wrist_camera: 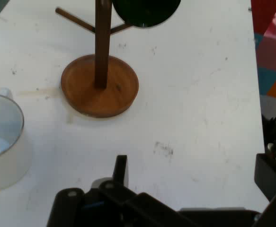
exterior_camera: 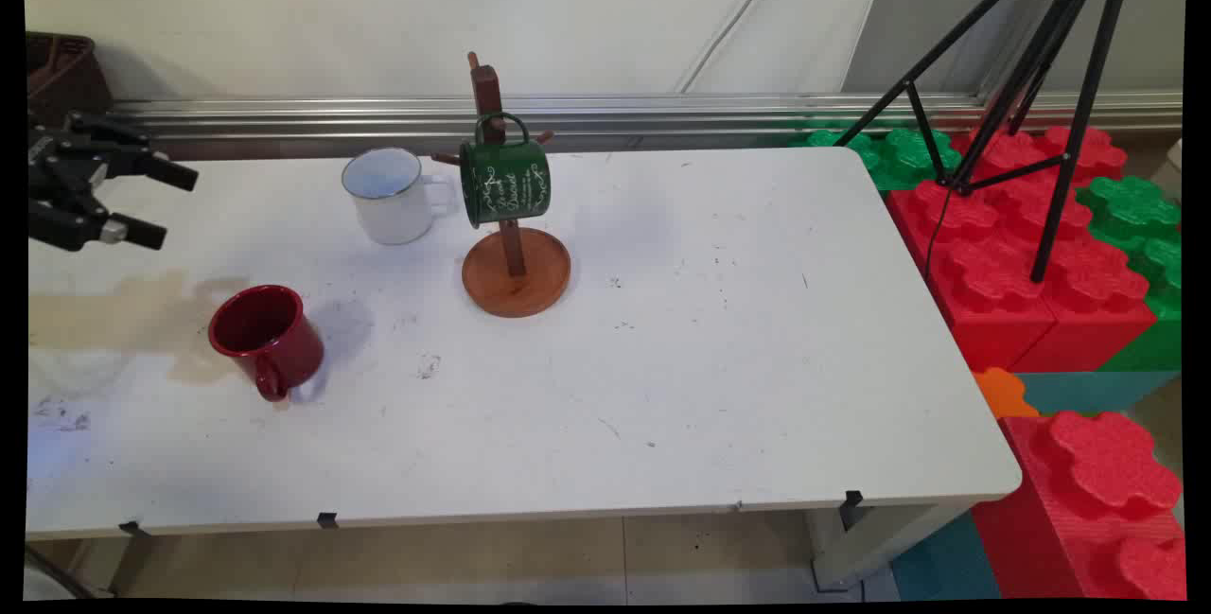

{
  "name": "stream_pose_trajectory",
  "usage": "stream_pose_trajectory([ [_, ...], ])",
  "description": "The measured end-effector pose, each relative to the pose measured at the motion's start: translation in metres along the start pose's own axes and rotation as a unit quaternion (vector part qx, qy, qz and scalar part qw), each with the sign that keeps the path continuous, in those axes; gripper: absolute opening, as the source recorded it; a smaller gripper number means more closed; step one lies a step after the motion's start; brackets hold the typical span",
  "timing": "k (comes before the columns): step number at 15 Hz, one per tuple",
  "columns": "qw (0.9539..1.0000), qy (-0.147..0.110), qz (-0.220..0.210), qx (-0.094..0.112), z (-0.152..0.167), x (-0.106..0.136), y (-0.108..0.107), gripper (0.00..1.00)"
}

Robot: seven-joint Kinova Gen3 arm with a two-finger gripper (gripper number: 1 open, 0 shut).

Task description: Pick up the green mug from the rack

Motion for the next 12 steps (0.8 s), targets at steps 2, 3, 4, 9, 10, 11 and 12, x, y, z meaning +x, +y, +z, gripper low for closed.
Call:
stream_pose_trajectory([
  [2,0.9999,0.011,-0.006,-0.002,0.006,0.006,-0.001,1.00],
  [3,0.9998,0.017,-0.009,-0.003,0.010,0.010,-0.002,1.00],
  [4,0.9997,0.023,-0.011,-0.004,0.014,0.014,-0.002,1.00],
  [9,0.9989,0.042,-0.018,-0.013,0.032,0.027,-0.003,1.00],
  [10,0.9985,0.048,-0.020,-0.015,0.038,0.031,-0.003,1.00],
  [11,0.9982,0.053,-0.022,-0.017,0.043,0.035,-0.003,1.00],
  [12,0.9979,0.057,-0.024,-0.019,0.048,0.038,-0.003,1.00],
])
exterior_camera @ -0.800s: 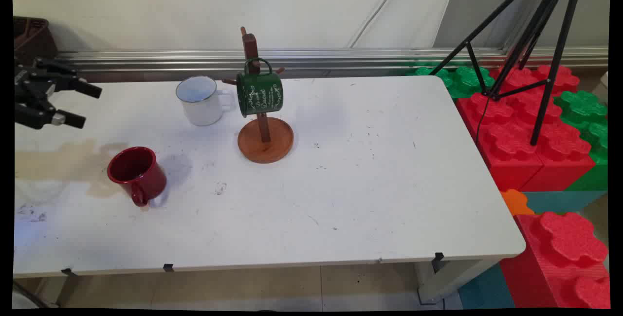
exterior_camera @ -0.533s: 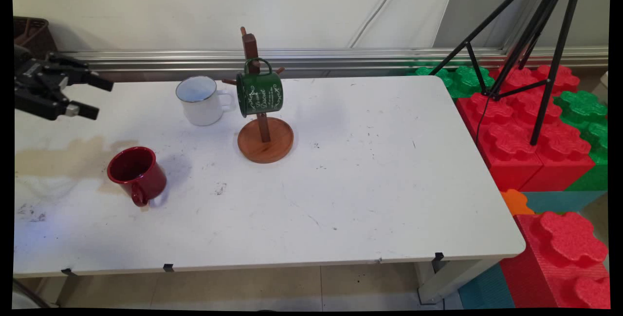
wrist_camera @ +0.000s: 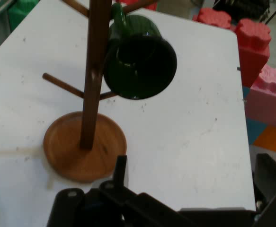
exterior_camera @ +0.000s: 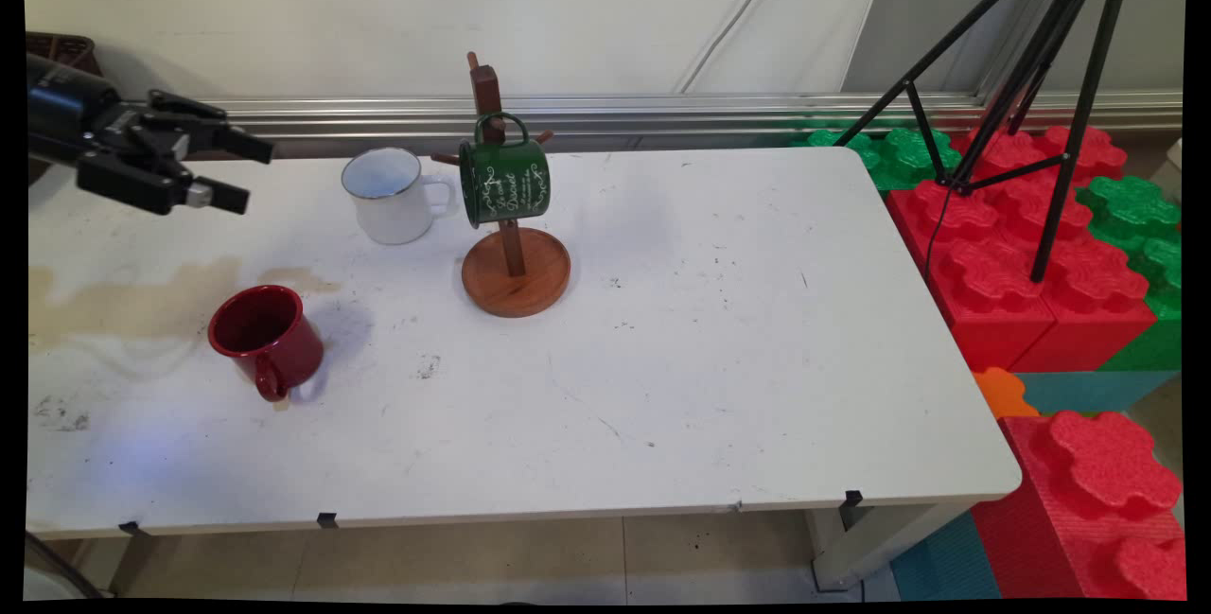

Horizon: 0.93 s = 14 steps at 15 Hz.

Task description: Pick up the green mug from the rack

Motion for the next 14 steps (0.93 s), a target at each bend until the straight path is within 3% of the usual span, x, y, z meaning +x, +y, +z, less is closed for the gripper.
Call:
stream_pose_trajectory([
  [14,0.9989,0.038,-0.009,-0.025,0.072,0.020,0.003,1.00],
])
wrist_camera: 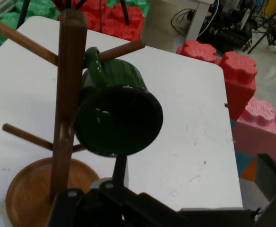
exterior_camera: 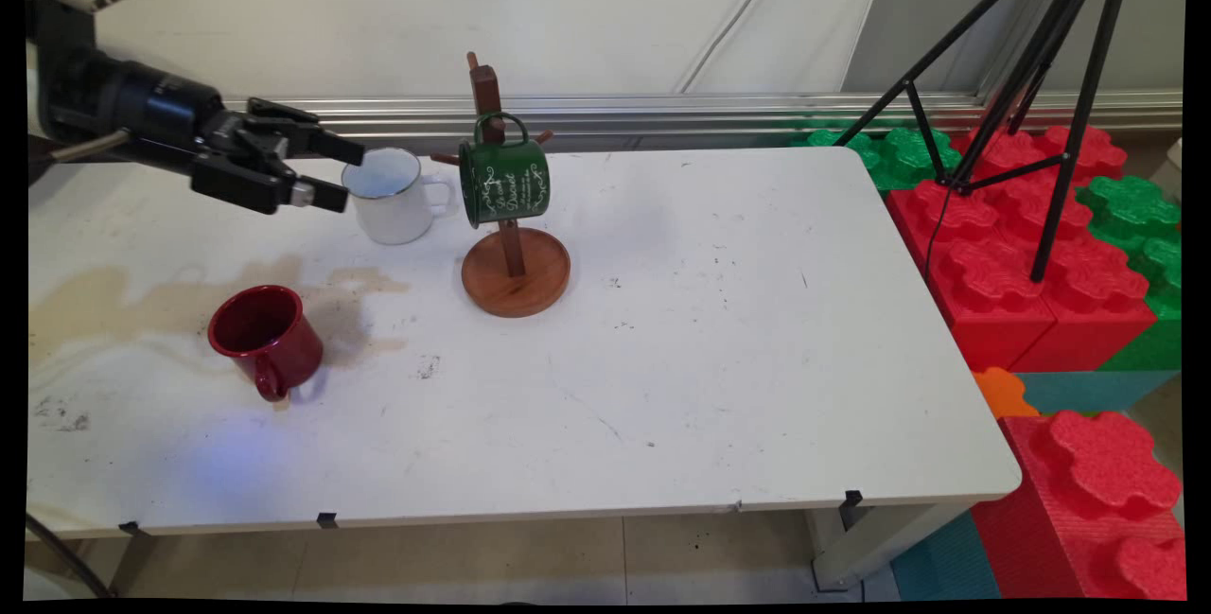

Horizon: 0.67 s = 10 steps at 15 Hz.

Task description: Pick up the green mug from the rack

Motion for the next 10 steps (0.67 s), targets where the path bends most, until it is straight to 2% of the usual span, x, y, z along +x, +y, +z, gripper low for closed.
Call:
stream_pose_trajectory([
  [10,0.9998,0.013,-0.011,-0.007,0.047,-0.007,-0.001,1.00],
])
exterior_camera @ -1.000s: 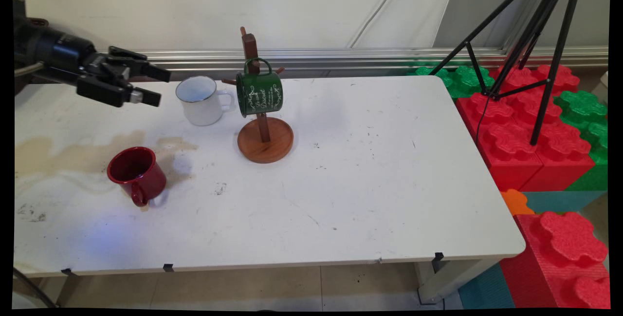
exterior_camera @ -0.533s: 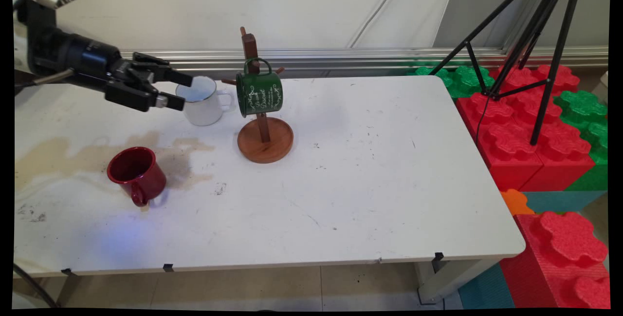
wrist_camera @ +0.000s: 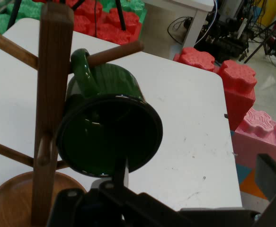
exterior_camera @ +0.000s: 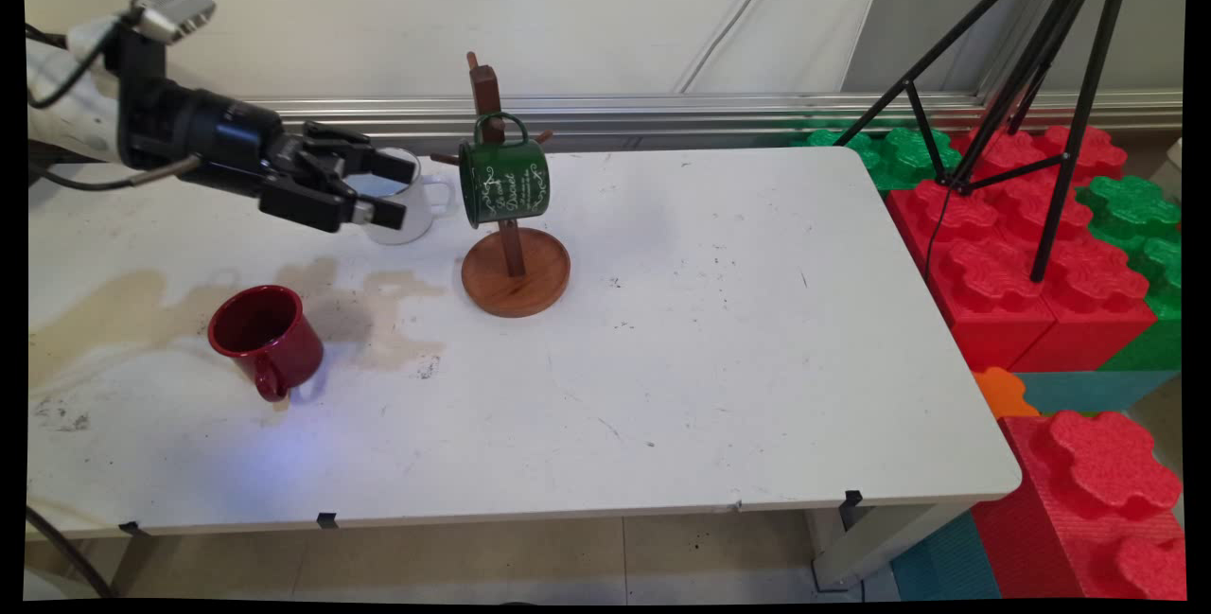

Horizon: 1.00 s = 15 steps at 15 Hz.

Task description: Pick up the green mug from the rack

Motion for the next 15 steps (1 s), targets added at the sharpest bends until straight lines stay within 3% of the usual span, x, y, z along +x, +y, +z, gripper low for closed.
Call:
stream_pose_trajectory([
  [15,0.9995,0.020,-0.025,0.002,0.048,-0.016,-0.003,1.00],
])
